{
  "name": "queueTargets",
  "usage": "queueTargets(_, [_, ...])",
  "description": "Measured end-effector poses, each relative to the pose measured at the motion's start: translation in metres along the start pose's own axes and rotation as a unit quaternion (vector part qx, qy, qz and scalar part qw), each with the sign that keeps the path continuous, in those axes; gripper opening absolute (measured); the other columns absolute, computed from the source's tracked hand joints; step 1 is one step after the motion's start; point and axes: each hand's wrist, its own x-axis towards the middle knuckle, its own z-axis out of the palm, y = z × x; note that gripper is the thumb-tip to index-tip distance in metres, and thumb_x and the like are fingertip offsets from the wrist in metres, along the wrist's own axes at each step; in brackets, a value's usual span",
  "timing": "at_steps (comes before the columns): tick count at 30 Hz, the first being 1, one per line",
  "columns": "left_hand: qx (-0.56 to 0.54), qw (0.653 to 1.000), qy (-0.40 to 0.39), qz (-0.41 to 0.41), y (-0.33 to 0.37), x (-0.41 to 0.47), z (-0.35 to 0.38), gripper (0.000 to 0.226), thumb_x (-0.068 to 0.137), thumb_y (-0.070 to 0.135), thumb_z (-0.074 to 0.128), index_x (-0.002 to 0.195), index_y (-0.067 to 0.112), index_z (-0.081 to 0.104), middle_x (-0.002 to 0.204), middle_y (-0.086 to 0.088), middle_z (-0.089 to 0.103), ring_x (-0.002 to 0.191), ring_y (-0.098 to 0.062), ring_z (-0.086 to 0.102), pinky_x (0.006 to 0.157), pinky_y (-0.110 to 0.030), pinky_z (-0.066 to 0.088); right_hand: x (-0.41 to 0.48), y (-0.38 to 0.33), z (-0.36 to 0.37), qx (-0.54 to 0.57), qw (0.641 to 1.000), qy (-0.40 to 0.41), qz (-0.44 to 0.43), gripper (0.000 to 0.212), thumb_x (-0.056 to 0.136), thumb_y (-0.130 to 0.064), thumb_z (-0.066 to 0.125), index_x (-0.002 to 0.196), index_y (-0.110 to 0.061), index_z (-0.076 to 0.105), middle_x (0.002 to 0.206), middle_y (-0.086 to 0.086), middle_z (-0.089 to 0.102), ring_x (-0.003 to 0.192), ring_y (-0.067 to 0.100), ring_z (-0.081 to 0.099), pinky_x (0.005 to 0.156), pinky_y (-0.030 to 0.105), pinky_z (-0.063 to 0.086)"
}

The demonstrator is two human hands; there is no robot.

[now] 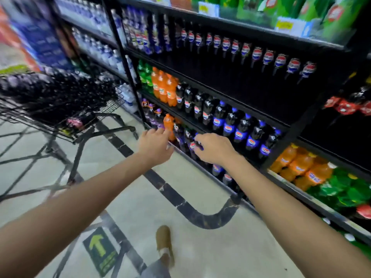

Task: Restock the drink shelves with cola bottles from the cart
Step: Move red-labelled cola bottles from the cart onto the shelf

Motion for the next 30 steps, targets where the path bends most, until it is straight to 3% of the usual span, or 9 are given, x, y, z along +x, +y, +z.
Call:
queueTargets(5, [-0.014,0.996,-0.014,-0.088,-0.111,0.004,0.015,0.046,0.094,0.040,0.046,0.133,0.016,0.043,0.135,-0.006,0.051,0.125,-0.029,0.046,0.103,-0.041,0.033,0.093,-0.090,0.015,-0.041,0.992,-0.042,-0.112,0.022,0.095,-0.033,0.046,0.105,-0.015,0.054,0.110,0.008,0.062,0.105,0.030,0.058,0.069,0.033,0.037])
queueTargets(9, [-0.022,0.990,-0.018,-0.135,-0.201,0.014,0.021,0.047,0.094,0.040,0.046,0.134,0.017,0.043,0.135,-0.006,0.052,0.125,-0.029,0.047,0.104,-0.042,0.032,0.171,-0.158,0.026,-0.047,0.983,-0.073,-0.159,0.019,0.095,-0.031,0.045,0.108,-0.020,0.054,0.115,0.007,0.061,0.109,0.029,0.056,0.070,0.033,0.035])
queueTargets(11, [-0.027,0.988,-0.025,-0.150,-0.243,0.019,0.024,0.048,0.094,0.039,0.046,0.136,0.017,0.042,0.136,-0.007,0.051,0.127,-0.029,0.046,0.106,-0.042,0.032,0.208,-0.190,0.033,-0.046,0.980,-0.083,-0.175,0.012,0.095,-0.031,0.046,0.100,-0.022,0.051,0.115,0.007,0.062,0.109,0.030,0.057,0.072,0.034,0.036])
queueTargets(15, [-0.018,0.986,-0.027,-0.162,-0.310,0.038,0.030,0.046,0.094,0.039,0.045,0.135,0.017,0.045,0.135,-0.007,0.051,0.125,-0.028,0.046,0.105,-0.042,0.032,0.273,-0.239,0.043,-0.066,0.976,-0.086,-0.189,0.038,0.095,-0.034,0.042,0.130,-0.020,0.051,0.128,0.006,0.059,0.117,0.029,0.055,0.085,0.039,0.046])
queueTargets(17, [-0.022,0.985,-0.029,-0.168,-0.337,0.051,0.031,0.045,0.094,0.039,0.045,0.133,0.016,0.045,0.132,-0.007,0.053,0.124,-0.028,0.047,0.104,-0.041,0.031,0.300,-0.256,0.047,-0.068,0.974,-0.077,-0.203,0.038,0.095,-0.033,0.041,0.129,-0.019,0.052,0.128,0.005,0.060,0.116,0.029,0.056,0.086,0.040,0.048])
queueTargets(21, [-0.030,0.984,-0.025,-0.175,-0.383,0.088,0.038,0.045,0.094,0.041,0.044,0.132,0.016,0.045,0.129,-0.007,0.054,0.122,-0.028,0.048,0.103,-0.042,0.033,0.358,-0.277,0.059,-0.055,0.973,-0.070,-0.214,0.030,0.094,-0.034,0.042,0.116,-0.018,0.056,0.118,0.006,0.063,0.110,0.029,0.058,0.071,0.036,0.040])
queueTargets(25, [-0.055,0.980,-0.035,-0.190,-0.420,0.131,0.055,0.045,0.094,0.041,0.045,0.131,0.016,0.045,0.130,-0.006,0.054,0.122,-0.029,0.048,0.104,-0.043,0.034,0.421,-0.290,0.078,-0.061,0.968,-0.095,-0.224,0.035,0.094,-0.037,0.044,0.123,-0.023,0.057,0.116,0.005,0.064,0.109,0.029,0.059,0.076,0.037,0.046])
queueTargets(30, [-0.066,0.971,-0.039,-0.226,-0.476,0.195,0.069,0.043,0.093,0.040,0.046,0.130,0.018,0.047,0.128,-0.005,0.055,0.121,-0.028,0.049,0.104,-0.041,0.033,0.522,-0.301,0.095,-0.072,0.952,-0.117,-0.273,0.018,0.093,-0.033,0.046,0.097,-0.018,0.056,0.098,0.004,0.064,0.096,0.027,0.061,0.062,0.032,0.040])
